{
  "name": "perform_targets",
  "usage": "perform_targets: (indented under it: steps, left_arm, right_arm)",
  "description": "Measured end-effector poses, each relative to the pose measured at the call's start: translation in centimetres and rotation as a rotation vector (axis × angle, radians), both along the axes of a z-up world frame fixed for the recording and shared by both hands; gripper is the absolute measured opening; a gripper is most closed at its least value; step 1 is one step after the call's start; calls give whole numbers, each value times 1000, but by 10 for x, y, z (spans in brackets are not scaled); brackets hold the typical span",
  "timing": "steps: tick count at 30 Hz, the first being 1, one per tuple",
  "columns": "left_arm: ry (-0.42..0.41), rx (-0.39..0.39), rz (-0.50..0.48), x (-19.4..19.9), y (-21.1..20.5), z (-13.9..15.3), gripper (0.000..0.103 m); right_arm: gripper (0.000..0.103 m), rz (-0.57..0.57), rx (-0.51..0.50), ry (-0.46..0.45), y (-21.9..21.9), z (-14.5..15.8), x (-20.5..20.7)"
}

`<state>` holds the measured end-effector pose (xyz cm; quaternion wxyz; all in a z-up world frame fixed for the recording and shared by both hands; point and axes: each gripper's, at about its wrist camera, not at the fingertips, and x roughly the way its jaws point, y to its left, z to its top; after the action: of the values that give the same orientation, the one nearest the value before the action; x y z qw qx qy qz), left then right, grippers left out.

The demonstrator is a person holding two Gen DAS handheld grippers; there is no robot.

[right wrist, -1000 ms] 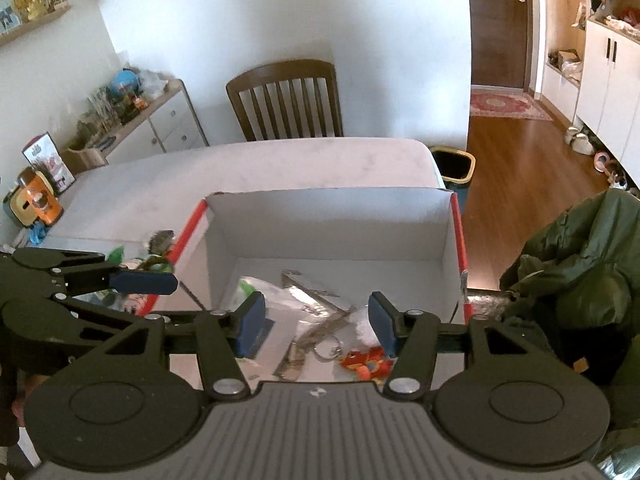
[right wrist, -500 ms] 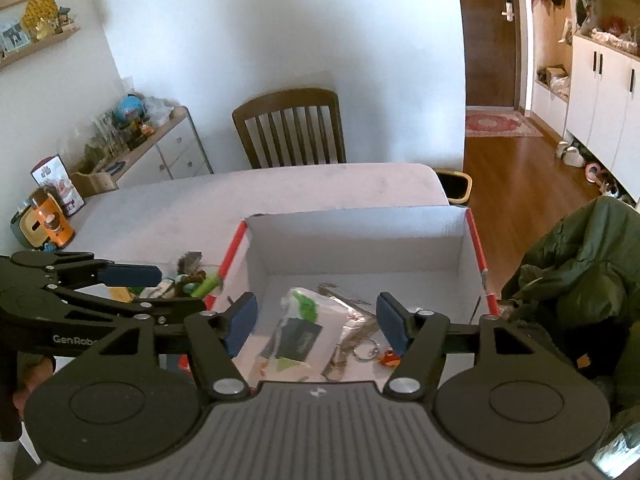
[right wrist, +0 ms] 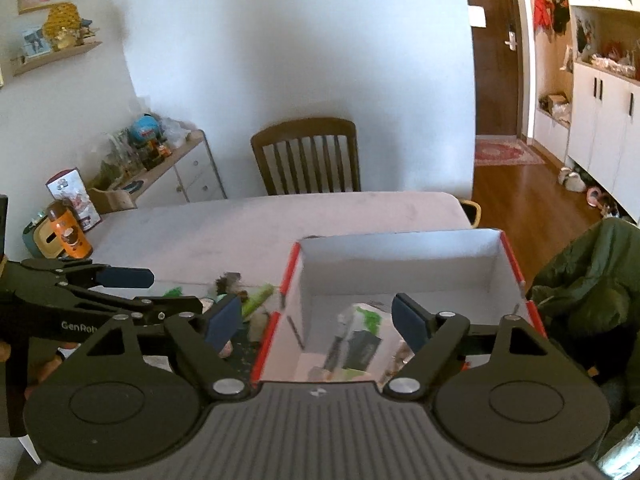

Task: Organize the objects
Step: 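Move both tools back toward the remaining items on the table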

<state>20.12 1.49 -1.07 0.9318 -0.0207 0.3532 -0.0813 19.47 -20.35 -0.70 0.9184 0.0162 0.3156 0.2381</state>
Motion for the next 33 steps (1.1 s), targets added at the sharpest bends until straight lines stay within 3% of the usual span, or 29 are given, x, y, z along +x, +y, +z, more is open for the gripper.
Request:
perform_targets:
  steps: [12,17,25,33]
  left_arm:
    - [-62,-6,0,-18,43,-3,102]
    - [-76,-9,25,-23,68,-8,102]
    - [-45,-1,94,-21,112,-28,102]
    - [37,1,197,-8,155,-63,102]
  right_arm:
    - [86,15,39,-8,45,-4,-18]
    - [88,33,43,-1,66,-8,-22]
    - [89,71,19,34,101,-21,-23]
    - [89,103,-37,71,136,-44,-19]
